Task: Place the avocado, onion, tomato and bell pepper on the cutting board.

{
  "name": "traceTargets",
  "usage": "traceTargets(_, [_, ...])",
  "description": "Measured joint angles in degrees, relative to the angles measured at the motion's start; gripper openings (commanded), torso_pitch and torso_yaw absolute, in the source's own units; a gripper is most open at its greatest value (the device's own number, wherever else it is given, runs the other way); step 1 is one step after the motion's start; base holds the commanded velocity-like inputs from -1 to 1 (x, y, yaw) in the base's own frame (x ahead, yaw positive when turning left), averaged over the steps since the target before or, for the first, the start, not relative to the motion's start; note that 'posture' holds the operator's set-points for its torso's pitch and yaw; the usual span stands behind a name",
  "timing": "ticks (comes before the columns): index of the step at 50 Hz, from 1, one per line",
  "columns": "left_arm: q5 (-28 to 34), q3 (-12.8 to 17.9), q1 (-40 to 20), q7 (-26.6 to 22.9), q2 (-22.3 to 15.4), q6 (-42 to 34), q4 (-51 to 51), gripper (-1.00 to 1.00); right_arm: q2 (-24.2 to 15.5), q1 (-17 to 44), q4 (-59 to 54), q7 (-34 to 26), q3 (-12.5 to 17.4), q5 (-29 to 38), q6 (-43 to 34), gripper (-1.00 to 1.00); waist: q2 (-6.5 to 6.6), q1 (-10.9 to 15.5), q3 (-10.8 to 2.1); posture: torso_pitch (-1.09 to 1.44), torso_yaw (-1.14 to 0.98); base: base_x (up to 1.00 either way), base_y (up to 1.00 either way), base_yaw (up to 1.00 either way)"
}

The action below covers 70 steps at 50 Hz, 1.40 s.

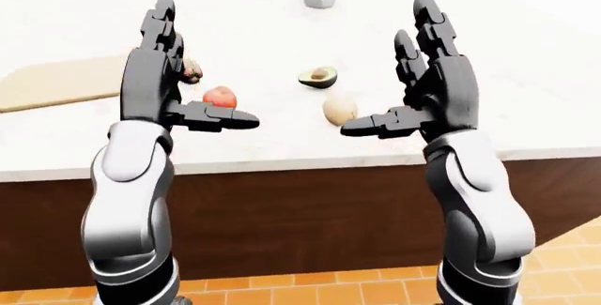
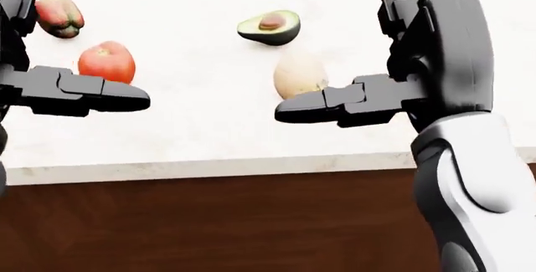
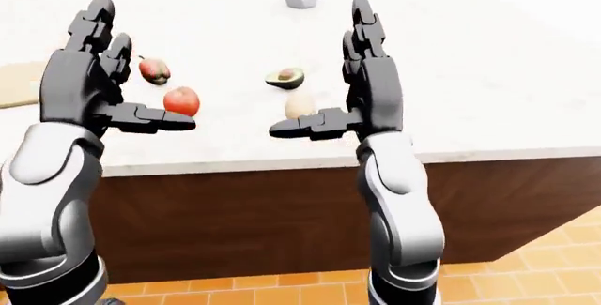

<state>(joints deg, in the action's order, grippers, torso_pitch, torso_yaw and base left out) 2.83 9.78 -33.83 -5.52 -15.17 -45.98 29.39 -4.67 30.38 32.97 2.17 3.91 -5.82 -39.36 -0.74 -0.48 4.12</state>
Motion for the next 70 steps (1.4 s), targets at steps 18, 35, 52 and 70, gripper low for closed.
traceTargets(18, [1.1, -1.0, 0.8, -0.8, 0.7, 1.0, 0.6, 1.00, -0.7, -3.4, 0.0, -0.5, 0.1, 0.3, 3.6, 1.00, 0.33, 0.9, -1.67, 0.00, 0.00, 0.11, 0.00, 0.00])
traceTargets(35, [1.5, 0.0, 0.5, -0.8, 0.0, -0.9, 2.2, 1.00, -0.4, -3.5, -1.7, -1.9, -1.8, 2.9, 2.2, 1.00, 0.47, 0.3, -2.17, 0.00, 0.00, 0.00, 0.00, 0.00])
traceTargets(52, [1.8, -0.5, 1.2, -1.5, 0.7, -0.3, 1.6, 1.00, -0.2, -6.6, -7.0, -6.6, -3.4, 17.7, 4.0, 1.00, 0.60, 0.3, -1.75, 0.00, 0.00, 0.00, 0.00, 0.00])
traceTargets(70, [2.0, -0.7, 0.7, -1.9, 0.6, -0.2, 1.2, 1.00, 1.2, -3.9, -11.6, -6.3, -1.8, 18.3, 8.2, 1.00, 0.92, 0.6, -1.99, 0.00, 0.00, 0.00, 0.00, 0.00])
